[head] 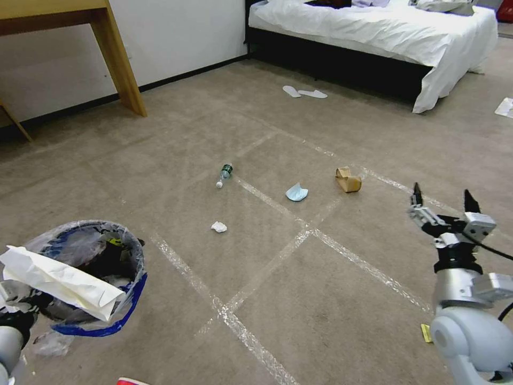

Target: Pick up the trash bin and place the garbage on the floor into it.

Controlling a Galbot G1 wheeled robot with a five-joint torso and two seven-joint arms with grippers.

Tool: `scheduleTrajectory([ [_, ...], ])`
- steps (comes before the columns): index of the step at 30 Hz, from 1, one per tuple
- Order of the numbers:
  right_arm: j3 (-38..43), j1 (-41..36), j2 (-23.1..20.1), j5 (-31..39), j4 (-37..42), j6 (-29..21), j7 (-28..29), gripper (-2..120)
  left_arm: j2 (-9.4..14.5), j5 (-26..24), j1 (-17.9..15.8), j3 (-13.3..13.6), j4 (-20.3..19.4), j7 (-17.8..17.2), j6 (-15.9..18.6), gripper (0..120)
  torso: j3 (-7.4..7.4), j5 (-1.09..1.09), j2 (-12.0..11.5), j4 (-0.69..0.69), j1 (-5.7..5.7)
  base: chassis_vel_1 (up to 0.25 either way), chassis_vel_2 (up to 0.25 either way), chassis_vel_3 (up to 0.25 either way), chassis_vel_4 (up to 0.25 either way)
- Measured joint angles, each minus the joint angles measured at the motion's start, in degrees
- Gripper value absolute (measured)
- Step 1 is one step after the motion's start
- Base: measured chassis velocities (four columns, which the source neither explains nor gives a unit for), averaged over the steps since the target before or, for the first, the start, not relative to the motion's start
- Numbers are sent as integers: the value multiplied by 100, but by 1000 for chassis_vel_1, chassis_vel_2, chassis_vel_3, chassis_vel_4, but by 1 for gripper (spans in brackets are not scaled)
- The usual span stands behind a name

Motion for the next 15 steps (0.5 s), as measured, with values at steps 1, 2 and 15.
scheduleTrajectory([
  [1, 0, 0, 0, 0, 0, 0, 0, 100, 0, 0, 0, 0, 0, 0, 0, 0, 0, 0, 0, 0, 0, 0, 0, 0, 0],
  [2, 42, -1, -1, 90, -1, -103, 129, 100, -2, 2, -6, 4, 10, 0, 0, 0, 0, 0, 0, 0, 0, 0, 0, 0, 0],
  [15, 490, 375, 14, 2174, -2558, -1594, 1777, 100, 5, 59, -64, 91, 183, 51, -33, 0, 0, 2, 0, -1, 0, 0, 0, 0, 0],
])
